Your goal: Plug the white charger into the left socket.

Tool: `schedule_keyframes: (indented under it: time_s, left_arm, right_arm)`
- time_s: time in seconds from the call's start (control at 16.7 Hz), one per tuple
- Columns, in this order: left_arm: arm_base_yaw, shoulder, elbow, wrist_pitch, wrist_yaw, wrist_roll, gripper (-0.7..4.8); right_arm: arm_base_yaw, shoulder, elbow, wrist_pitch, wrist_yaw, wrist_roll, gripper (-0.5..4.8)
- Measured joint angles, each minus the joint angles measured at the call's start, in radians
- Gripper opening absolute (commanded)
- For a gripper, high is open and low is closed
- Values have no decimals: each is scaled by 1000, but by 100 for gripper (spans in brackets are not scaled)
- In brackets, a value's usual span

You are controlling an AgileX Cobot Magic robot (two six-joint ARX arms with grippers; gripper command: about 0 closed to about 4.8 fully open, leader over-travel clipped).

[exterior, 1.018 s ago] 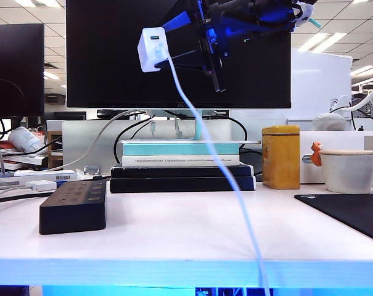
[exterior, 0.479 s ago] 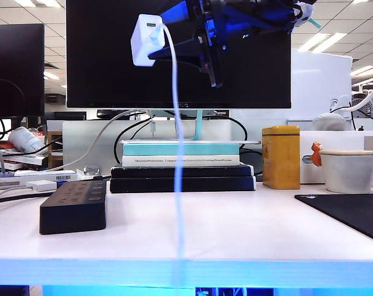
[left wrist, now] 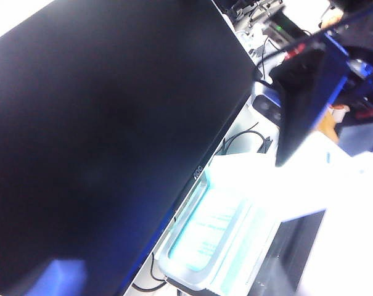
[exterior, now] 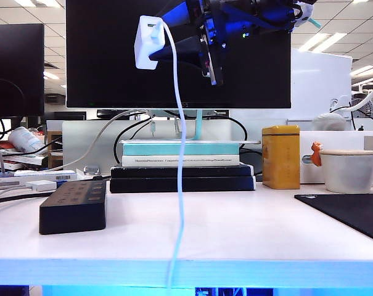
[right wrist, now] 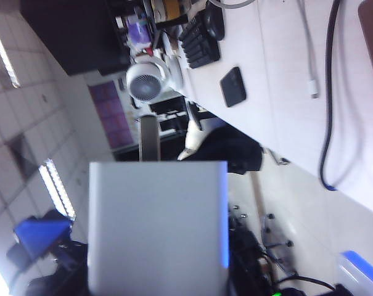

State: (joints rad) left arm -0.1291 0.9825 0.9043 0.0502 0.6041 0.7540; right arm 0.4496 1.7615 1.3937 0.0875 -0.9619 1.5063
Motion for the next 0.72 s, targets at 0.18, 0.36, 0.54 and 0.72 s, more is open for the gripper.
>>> schedule_keyframes:
  time_s: [0.18,0.36,0.54,0.72]
  left_arm:
    - [-13,30,0,17,90,127,479]
    - [-77,81,0,19,108,239,479]
    - [-140,130,0,28,93,356,479]
    - [-160,188,0,44,65,422,479]
  right_arm:
    - [0,0,0,87,-37,209,138]
    - [0,1,0,101,-94,373,138]
    - [0,1,0,105,-147,405,138]
    - [0,1,0,124,-229,417,138]
